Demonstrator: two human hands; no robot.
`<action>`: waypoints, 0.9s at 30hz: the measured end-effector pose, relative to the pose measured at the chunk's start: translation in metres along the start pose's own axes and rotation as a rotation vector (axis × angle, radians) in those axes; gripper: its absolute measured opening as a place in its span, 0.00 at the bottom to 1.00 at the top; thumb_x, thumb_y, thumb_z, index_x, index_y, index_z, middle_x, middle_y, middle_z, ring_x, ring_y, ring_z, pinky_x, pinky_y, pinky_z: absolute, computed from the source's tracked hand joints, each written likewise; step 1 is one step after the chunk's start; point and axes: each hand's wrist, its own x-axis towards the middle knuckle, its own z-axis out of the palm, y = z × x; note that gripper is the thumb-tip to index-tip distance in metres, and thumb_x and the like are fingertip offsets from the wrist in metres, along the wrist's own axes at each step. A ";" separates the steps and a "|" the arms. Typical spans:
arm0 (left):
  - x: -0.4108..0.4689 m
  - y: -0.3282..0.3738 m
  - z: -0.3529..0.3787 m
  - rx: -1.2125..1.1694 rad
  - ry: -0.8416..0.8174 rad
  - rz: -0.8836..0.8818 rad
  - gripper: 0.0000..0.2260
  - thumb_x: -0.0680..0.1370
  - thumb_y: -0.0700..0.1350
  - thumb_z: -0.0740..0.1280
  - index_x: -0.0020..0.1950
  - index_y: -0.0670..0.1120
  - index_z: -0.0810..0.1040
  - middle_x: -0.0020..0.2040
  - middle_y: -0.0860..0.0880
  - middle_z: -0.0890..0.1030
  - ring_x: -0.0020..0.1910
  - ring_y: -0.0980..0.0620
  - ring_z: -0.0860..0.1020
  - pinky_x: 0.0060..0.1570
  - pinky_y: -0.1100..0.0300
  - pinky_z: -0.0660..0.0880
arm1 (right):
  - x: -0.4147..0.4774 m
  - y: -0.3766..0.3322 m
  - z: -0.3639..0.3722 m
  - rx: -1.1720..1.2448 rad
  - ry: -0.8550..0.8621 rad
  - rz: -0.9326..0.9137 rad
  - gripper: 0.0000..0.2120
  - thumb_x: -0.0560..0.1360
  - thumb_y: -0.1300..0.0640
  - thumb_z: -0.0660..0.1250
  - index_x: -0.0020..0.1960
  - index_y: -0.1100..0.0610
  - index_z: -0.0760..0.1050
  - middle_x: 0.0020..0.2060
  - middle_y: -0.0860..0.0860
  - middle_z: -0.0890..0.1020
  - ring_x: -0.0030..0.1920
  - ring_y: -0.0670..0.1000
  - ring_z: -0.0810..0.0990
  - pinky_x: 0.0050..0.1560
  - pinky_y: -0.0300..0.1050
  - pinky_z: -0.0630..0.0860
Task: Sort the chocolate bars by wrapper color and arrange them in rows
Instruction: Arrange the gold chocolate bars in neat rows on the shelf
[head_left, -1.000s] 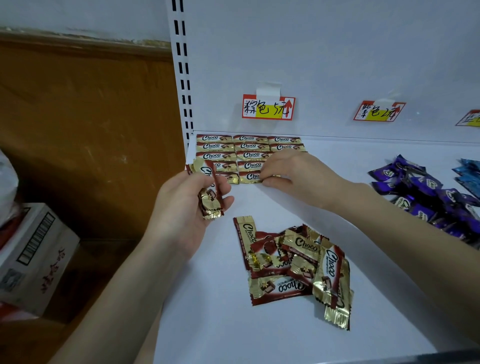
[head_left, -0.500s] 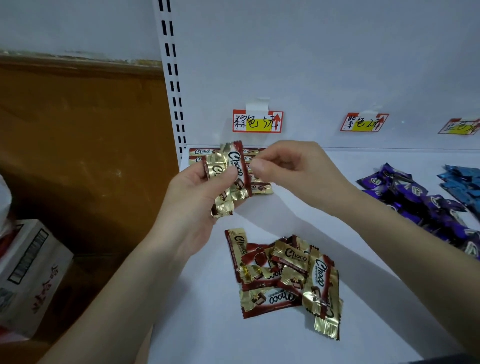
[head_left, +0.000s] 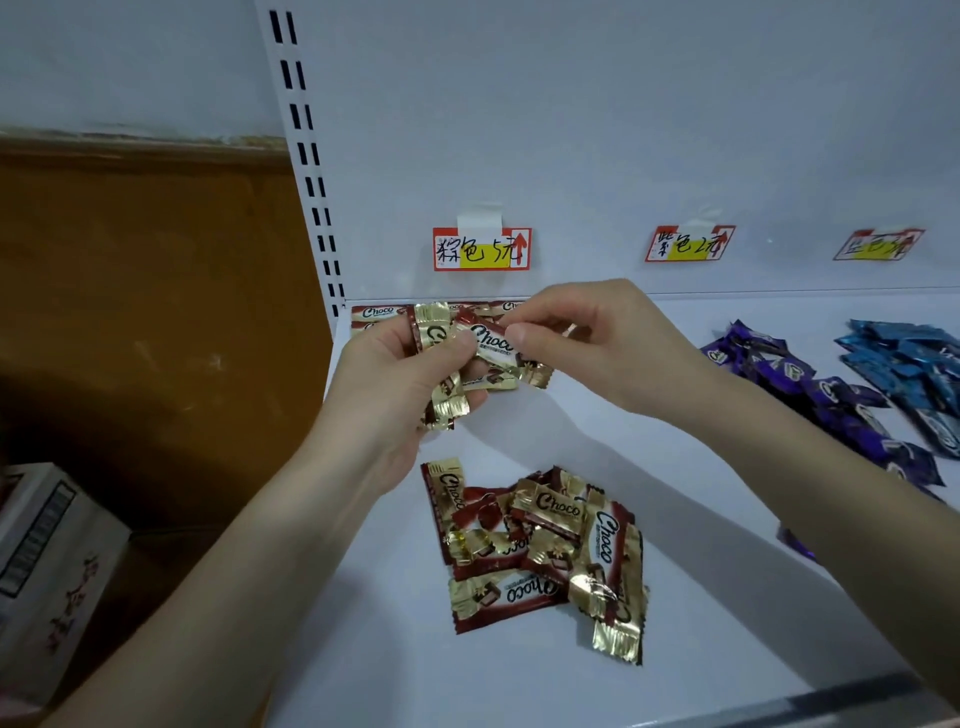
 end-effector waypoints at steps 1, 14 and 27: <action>0.001 0.000 0.002 -0.003 0.002 -0.006 0.03 0.75 0.35 0.67 0.44 0.41 0.78 0.34 0.47 0.82 0.29 0.56 0.80 0.31 0.63 0.79 | -0.002 0.000 0.000 -0.071 0.052 -0.072 0.10 0.72 0.54 0.70 0.50 0.59 0.81 0.39 0.41 0.79 0.40 0.38 0.75 0.41 0.28 0.69; 0.001 -0.004 -0.001 -0.124 0.054 -0.167 0.06 0.78 0.33 0.61 0.51 0.39 0.76 0.41 0.43 0.84 0.41 0.50 0.84 0.38 0.55 0.82 | 0.003 0.050 -0.024 -0.311 -0.037 0.016 0.07 0.72 0.60 0.70 0.49 0.59 0.81 0.47 0.52 0.82 0.41 0.42 0.75 0.47 0.29 0.67; -0.004 -0.012 -0.012 -0.160 0.061 -0.188 0.09 0.79 0.32 0.58 0.53 0.39 0.77 0.40 0.43 0.84 0.40 0.50 0.84 0.33 0.58 0.81 | 0.005 0.068 -0.010 -0.421 -0.186 0.010 0.08 0.73 0.61 0.69 0.51 0.61 0.81 0.49 0.54 0.82 0.51 0.55 0.77 0.52 0.49 0.69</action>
